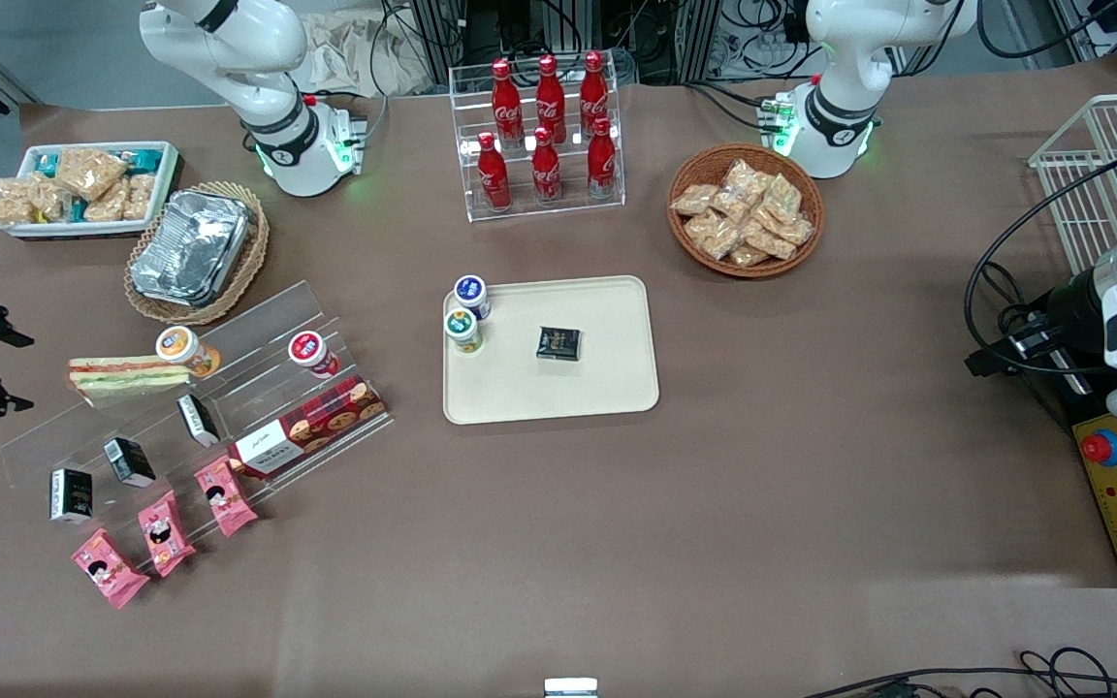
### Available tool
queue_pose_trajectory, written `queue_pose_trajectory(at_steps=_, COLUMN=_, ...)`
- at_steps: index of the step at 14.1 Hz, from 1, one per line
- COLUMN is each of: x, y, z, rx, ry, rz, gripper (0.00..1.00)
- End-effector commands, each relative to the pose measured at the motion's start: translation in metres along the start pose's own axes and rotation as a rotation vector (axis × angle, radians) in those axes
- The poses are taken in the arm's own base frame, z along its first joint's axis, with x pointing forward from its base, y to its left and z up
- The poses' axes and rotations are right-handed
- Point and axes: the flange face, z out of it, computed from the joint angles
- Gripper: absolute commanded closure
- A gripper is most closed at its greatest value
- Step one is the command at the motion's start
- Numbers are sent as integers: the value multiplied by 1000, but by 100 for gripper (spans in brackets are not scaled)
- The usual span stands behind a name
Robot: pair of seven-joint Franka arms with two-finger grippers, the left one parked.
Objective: Place sandwich on tray
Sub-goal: 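Lower the right gripper onto the wrapped sandwich on the acrylic stand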
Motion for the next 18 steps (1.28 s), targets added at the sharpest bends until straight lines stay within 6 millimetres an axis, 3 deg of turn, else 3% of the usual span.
queue_pose_trajectory(at_steps=1, x=-10, y=15, z=9, rx=17, ry=8, rz=54, gripper=0)
queue_pose_trajectory(at_steps=5, x=-26, y=22, z=39, rx=50, ry=3, rz=117, gripper=0)
queue_pose_trajectory(at_steps=9, x=-49, y=13, z=57, rx=65, ry=10, rz=136, gripper=0)
queue_pose_trajectory(at_steps=14, x=-51, y=18, z=87, rx=76, ry=21, rz=106, gripper=0)
queue_pose_trajectory(at_steps=18, x=-44, y=21, z=98, rx=65, ry=24, rz=64, gripper=0)
